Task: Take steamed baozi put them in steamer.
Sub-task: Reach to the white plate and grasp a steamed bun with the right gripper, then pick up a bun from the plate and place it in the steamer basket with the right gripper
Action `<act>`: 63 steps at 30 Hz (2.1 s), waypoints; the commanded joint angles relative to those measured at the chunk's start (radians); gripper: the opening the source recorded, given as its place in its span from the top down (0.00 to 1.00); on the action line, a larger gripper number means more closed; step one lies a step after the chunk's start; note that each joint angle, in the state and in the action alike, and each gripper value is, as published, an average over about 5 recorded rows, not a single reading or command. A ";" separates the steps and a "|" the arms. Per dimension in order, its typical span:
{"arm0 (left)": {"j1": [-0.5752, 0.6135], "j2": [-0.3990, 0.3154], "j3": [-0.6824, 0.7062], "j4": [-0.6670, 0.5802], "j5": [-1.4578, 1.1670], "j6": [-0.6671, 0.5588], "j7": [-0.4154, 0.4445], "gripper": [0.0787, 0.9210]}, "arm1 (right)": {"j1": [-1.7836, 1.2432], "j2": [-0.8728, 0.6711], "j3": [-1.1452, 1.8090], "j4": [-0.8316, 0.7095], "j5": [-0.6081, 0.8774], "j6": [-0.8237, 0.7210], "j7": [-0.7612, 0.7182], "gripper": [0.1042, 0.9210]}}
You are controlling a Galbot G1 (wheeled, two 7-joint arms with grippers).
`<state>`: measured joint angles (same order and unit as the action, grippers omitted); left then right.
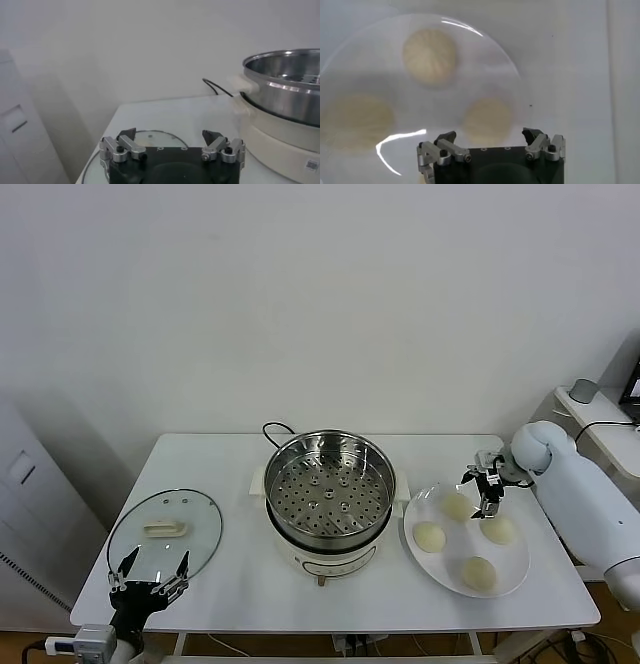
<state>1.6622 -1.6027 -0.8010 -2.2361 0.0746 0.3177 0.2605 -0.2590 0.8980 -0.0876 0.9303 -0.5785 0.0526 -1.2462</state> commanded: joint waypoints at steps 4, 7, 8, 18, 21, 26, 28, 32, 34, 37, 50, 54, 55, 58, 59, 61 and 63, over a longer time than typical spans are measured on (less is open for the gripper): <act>-0.001 -0.001 0.002 0.006 0.001 0.001 0.001 0.12 | -0.003 0.043 0.018 -0.056 -0.060 0.023 0.010 0.12; -0.002 0.000 0.003 0.007 0.001 0.000 0.001 0.12 | -0.004 0.047 0.019 -0.061 -0.067 0.023 0.021 0.12; -0.002 0.000 0.003 0.008 0.001 0.000 0.001 0.12 | -0.005 0.050 0.021 -0.064 -0.070 0.023 0.027 0.12; -0.003 -0.001 0.001 0.012 0.004 -0.001 0.001 0.12 | -0.007 0.064 0.038 -0.076 -0.103 0.020 0.042 0.12; -0.003 -0.002 0.002 0.013 0.005 -0.001 0.001 0.12 | -0.007 0.065 0.039 -0.080 -0.099 0.019 0.049 0.12; -0.003 -0.003 0.004 0.013 0.005 -0.001 0.001 0.12 | -0.006 0.071 0.040 -0.089 -0.095 0.019 0.050 0.12; -0.003 -0.003 0.003 0.013 0.006 -0.001 0.001 0.12 | -0.006 0.073 0.041 -0.093 -0.092 0.019 0.050 0.13; -0.001 -0.003 0.003 0.012 0.006 -0.001 0.001 0.12 | -0.007 0.074 0.041 -0.095 -0.088 0.019 0.048 0.18; -0.002 -0.003 0.003 0.012 0.006 -0.001 0.001 0.12 | -0.007 0.074 0.041 -0.096 -0.087 0.019 0.047 0.22; -0.003 -0.004 0.004 0.013 0.006 -0.001 0.001 0.12 | -0.007 0.073 0.041 -0.096 -0.083 0.019 0.047 0.28; -0.008 -0.007 0.012 0.013 0.015 -0.002 -0.001 0.12 | 0.050 0.015 -0.011 -0.026 0.049 -0.014 0.009 0.60; -0.015 -0.010 0.016 0.012 0.021 -0.002 -0.004 0.12 | 0.185 -0.029 -0.147 0.032 0.188 -0.053 -0.024 0.59; -0.017 -0.011 0.017 0.011 0.024 -0.001 -0.005 0.12 | 0.236 -0.037 -0.192 0.041 0.228 -0.061 -0.035 0.59; -0.022 -0.013 0.018 0.012 0.032 0.000 -0.009 0.12 | 0.382 -0.038 -0.346 0.044 0.343 -0.080 -0.071 0.59; -0.024 -0.013 0.018 0.012 0.033 0.000 -0.011 0.12 | 0.436 -0.029 -0.397 0.037 0.385 -0.083 -0.083 0.59; -0.027 -0.016 0.018 0.011 0.034 -0.001 -0.014 0.12 | 0.548 0.001 -0.499 0.009 0.471 -0.079 -0.112 0.59; -0.030 -0.018 0.017 0.009 0.033 -0.001 -0.017 0.12 | 0.647 0.046 -0.572 -0.042 0.542 -0.055 -0.144 0.59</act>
<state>1.6372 -1.6092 -0.7834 -2.2239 0.1018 0.3162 0.2498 0.0254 0.9054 -0.3295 0.9192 -0.3374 0.0046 -1.3034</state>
